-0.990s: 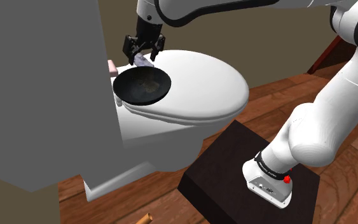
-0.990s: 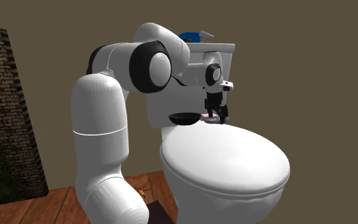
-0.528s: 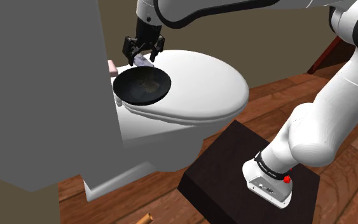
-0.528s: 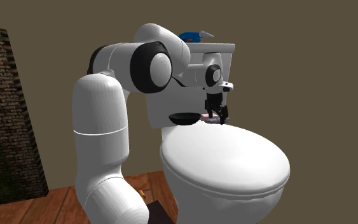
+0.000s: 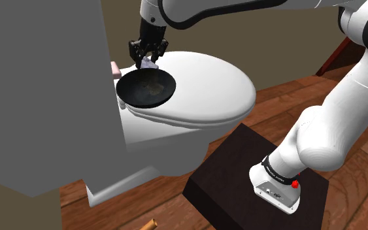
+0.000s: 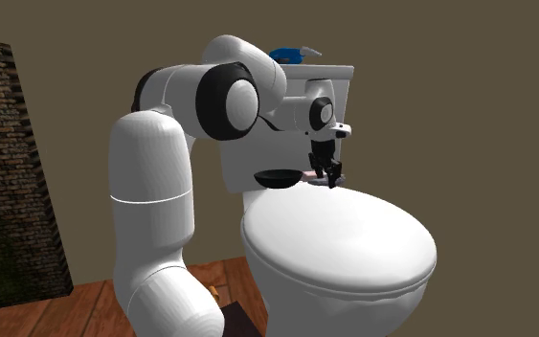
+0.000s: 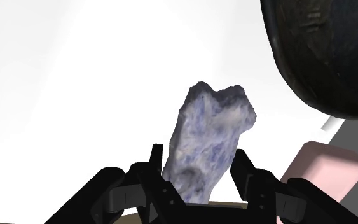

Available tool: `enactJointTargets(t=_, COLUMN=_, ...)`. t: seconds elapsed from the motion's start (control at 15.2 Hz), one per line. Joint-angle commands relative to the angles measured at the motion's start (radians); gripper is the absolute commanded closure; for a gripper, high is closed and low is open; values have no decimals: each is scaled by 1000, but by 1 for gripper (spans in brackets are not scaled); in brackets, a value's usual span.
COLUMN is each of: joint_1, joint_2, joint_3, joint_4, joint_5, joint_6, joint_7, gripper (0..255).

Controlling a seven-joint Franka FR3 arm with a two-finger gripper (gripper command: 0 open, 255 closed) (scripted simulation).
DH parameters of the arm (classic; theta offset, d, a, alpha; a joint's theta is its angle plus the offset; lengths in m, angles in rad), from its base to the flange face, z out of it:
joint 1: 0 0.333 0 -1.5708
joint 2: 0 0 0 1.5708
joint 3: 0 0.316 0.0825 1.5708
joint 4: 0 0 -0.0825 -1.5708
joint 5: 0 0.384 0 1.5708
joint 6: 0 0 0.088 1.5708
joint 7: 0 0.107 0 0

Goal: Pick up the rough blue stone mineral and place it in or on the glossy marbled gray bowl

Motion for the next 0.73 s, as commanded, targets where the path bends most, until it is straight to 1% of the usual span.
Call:
enactJointTargets(t=0.0, joint_1=0, joint_2=0, joint_3=0, joint_4=0, joint_5=0, joint_6=0, joint_7=0, gripper=255)
enactJointTargets(t=0.13, joint_1=0, joint_2=0, joint_3=0, joint_4=0, joint_5=0, joint_6=0, joint_7=0, gripper=255)
enactJointTargets(t=0.66, joint_1=0, joint_2=-10, joint_3=0, joint_4=96, joint_5=5, joint_6=-105, joint_7=-7, gripper=255)
